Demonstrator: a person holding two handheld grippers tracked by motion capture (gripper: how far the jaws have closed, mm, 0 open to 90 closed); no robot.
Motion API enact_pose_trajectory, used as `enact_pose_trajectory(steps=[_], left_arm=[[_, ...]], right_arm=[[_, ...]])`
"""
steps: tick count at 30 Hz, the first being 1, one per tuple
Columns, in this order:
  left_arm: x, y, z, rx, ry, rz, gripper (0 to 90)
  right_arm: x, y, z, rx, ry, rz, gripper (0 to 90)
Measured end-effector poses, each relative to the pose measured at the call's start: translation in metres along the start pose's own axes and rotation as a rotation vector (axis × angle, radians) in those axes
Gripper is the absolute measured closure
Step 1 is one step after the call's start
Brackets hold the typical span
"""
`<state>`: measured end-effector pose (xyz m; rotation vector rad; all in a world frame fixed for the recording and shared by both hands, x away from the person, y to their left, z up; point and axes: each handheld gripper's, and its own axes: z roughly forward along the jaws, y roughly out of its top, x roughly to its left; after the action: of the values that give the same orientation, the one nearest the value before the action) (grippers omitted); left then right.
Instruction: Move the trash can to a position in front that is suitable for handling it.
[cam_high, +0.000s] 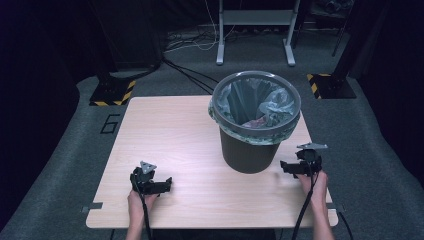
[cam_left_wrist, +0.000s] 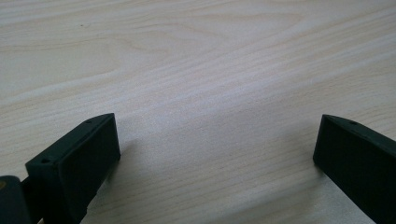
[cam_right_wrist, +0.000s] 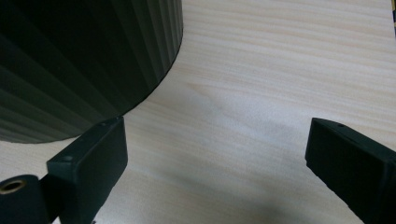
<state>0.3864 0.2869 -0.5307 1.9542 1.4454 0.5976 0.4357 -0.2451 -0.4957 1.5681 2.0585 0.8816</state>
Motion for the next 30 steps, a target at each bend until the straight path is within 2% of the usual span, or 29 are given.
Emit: enact_pose_trajectory(steps=[12, 20, 23, 25, 30], left_arm=[[0.000, 0.000, 0.000, -0.001, 0.000, 0.002, 0.5], [0.000, 0.000, 0.000, 0.000, 0.000, 0.000, 0.5], [0.000, 0.000, 0.000, -0.002, 0.000, 0.003, 0.8], [0.000, 0.000, 0.000, -0.002, -0.001, 0.003, 0.8], [0.000, 0.000, 0.000, -0.002, -0.001, 0.003, 0.8]], right_arm=[[-0.012, 0.018, 0.001, -0.013, 0.010, 0.013, 5.0], [-0.020, 0.032, 0.005, -0.004, -0.007, 0.023, 2.8], [-0.025, 0.040, 0.009, -0.007, -0.004, 0.046, 0.3], [-0.027, 0.044, 0.010, -0.014, -0.016, 0.049, 0.3], [-0.034, 0.056, 0.012, -0.030, -0.011, 0.065, 0.0]])
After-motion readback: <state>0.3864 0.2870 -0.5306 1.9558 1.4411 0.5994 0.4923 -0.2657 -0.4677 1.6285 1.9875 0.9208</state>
